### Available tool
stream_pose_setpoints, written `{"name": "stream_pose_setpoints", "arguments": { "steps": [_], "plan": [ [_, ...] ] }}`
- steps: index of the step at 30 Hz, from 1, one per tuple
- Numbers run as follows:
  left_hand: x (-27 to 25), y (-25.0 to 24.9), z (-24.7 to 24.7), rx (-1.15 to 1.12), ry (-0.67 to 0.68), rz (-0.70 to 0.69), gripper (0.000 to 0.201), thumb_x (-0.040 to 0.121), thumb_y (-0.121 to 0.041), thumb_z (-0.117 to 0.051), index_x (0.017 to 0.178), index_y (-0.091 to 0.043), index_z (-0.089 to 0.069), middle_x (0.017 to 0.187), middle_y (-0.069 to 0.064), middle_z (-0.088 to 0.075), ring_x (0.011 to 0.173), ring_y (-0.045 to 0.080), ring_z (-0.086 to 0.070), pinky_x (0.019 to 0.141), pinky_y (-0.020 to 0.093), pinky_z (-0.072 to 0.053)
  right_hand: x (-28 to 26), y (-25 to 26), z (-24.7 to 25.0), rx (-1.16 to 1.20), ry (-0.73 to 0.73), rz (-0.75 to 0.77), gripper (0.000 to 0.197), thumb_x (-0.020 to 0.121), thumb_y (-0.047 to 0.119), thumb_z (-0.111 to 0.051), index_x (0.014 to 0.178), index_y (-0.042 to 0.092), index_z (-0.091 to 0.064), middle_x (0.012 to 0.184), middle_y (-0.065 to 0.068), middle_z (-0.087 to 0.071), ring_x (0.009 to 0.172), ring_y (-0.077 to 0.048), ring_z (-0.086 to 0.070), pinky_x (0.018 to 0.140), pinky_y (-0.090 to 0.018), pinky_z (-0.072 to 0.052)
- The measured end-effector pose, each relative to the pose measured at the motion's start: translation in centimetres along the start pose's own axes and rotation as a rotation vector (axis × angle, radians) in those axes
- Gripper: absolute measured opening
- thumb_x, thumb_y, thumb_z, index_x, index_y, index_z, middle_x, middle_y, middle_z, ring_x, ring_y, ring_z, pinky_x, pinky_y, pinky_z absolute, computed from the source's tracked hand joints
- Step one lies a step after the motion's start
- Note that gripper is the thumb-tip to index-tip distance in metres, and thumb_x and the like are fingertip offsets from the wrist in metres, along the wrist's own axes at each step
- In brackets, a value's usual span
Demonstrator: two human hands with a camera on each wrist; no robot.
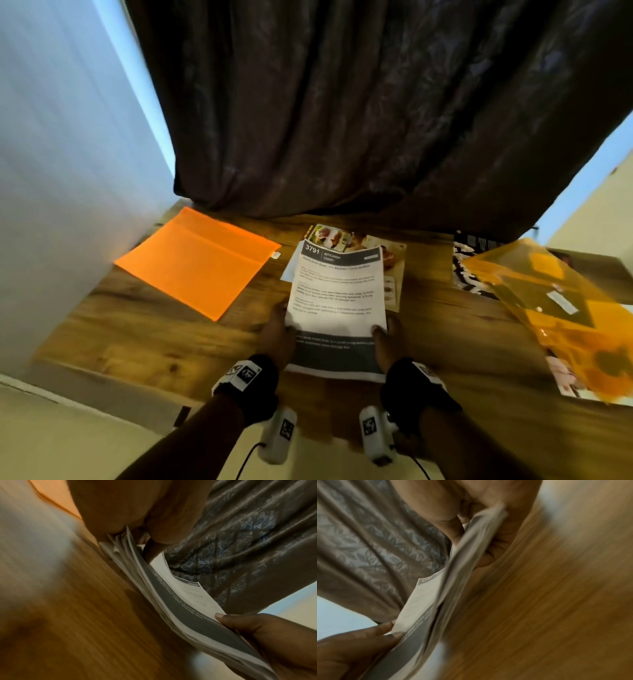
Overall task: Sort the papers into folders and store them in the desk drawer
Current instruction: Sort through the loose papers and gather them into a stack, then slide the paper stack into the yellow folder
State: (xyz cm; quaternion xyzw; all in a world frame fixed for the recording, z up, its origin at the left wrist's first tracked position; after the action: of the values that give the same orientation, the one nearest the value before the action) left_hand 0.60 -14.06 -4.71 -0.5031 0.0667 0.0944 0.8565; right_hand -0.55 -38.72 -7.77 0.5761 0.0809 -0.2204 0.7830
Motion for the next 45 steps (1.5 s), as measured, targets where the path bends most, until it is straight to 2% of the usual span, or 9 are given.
{"name": "stream_pose_setpoints", "arguments": {
  "steps": [3,8,13,18,23,27,34,40,45],
  "plan": [
    [0.9,1.7,3.3,0.037,-0.015,0.047,0.054,0.094,-0.003,-0.045,0.143,-0.018,-0.03,0.134,0.013,-0.055,0.117,0.035,-0.055,0.095,0.045,-0.047,0.3,1.9,-3.6,-0.022,0.04,0.026,0.042,0.1,0.017,-0.044,0.142,0.011,-0.038,0.138,-0.012,-0.049,0.12,-0.032,-0.053,0.091,-0.036,-0.043],
    [1.9,3.1,6.9,0.114,-0.07,0.012,0.055,0.094,0.0,-0.042,0.145,-0.012,-0.027,0.135,0.019,-0.054,0.119,0.04,-0.053,0.095,0.05,-0.045,2.0,2.1,-8.5,-0.145,0.036,0.073,0.048,0.096,0.017,-0.05,0.143,0.013,-0.038,0.146,-0.011,-0.044,0.131,-0.033,-0.045,0.109,-0.051,-0.037],
    [3.0,5.1,8.3,0.15,-0.07,0.01,0.055,0.099,-0.018,-0.044,0.151,-0.018,-0.024,0.147,0.015,-0.045,0.131,0.036,-0.045,0.108,0.048,-0.038,1.7,2.5,-11.2,-0.259,0.026,0.106,0.047,0.096,0.016,-0.052,0.141,0.015,-0.041,0.145,-0.01,-0.046,0.131,-0.032,-0.046,0.108,-0.048,-0.039],
    [3.3,6.4,8.4,0.458,-0.043,0.006,0.063,0.096,-0.018,-0.049,0.152,-0.015,-0.023,0.139,0.019,-0.046,0.126,0.039,-0.045,0.104,0.049,-0.037,1.3,2.2,-11.2,-0.342,-0.006,0.122,0.045,0.094,0.018,-0.056,0.137,0.019,-0.043,0.142,-0.007,-0.049,0.128,-0.029,-0.049,0.105,-0.045,-0.043],
    [3.3,7.0,9.6,0.599,-0.131,0.05,0.052,0.092,-0.03,-0.055,0.137,-0.012,-0.037,0.132,0.015,-0.047,0.12,0.036,-0.045,0.092,0.047,-0.043,1.3,2.2,-9.1,-0.373,-0.095,0.066,0.028,0.095,0.022,-0.056,0.12,0.01,-0.055,0.127,-0.011,-0.06,0.112,-0.028,-0.061,0.091,-0.036,-0.051],
    [2.9,5.1,9.9,0.679,-0.168,-0.065,0.053,0.091,-0.031,-0.055,0.138,-0.013,-0.038,0.129,0.013,-0.049,0.117,0.034,-0.048,0.089,0.045,-0.046,0.5,2.9,-7.3,-0.431,-0.115,0.087,0.023,0.094,0.021,-0.057,0.114,0.009,-0.056,0.121,-0.011,-0.06,0.107,-0.026,-0.061,0.086,-0.031,-0.047],
    [2.4,0.5,5.6,0.665,-0.107,-0.206,0.055,0.091,-0.029,-0.058,0.14,-0.014,-0.038,0.131,0.012,-0.051,0.118,0.033,-0.049,0.095,0.047,-0.047,0.5,1.8,-3.3,-0.453,-0.08,0.036,0.038,0.094,0.026,-0.056,0.128,0.012,-0.048,0.131,-0.01,-0.053,0.118,-0.027,-0.054,0.099,-0.04,-0.045],
    [2.2,-3.8,-2.9,0.7,0.028,-0.328,0.041,0.091,-0.034,-0.055,0.13,-0.021,-0.049,0.125,0.006,-0.057,0.115,0.028,-0.053,0.094,0.042,-0.048,1.6,0.6,2.8,-0.481,-0.066,0.056,0.045,0.093,0.031,-0.057,0.132,0.012,-0.047,0.13,-0.01,-0.055,0.115,-0.029,-0.056,0.091,-0.038,-0.047],
    [1.5,-7.7,-11.3,0.736,0.129,-0.338,0.054,0.094,-0.038,-0.047,0.143,-0.019,-0.037,0.134,0.013,-0.052,0.12,0.034,-0.051,0.094,0.044,-0.048,3.1,-1.0,10.6,-0.583,-0.078,0.008,0.057,0.095,0.036,-0.051,0.145,0.013,-0.036,0.147,-0.009,-0.044,0.133,-0.028,-0.043,0.108,-0.042,-0.039]
  ]
}}
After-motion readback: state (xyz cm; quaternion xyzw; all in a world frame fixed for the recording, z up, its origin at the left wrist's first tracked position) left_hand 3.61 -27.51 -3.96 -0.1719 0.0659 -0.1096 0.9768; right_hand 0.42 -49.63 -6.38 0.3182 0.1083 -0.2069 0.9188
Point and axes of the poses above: each hand's wrist, its own x-axis towards the middle knuckle, its own z-axis out of the back of the hand, y = z × x, the point moved 9 cm from there along x, towards the middle knuckle
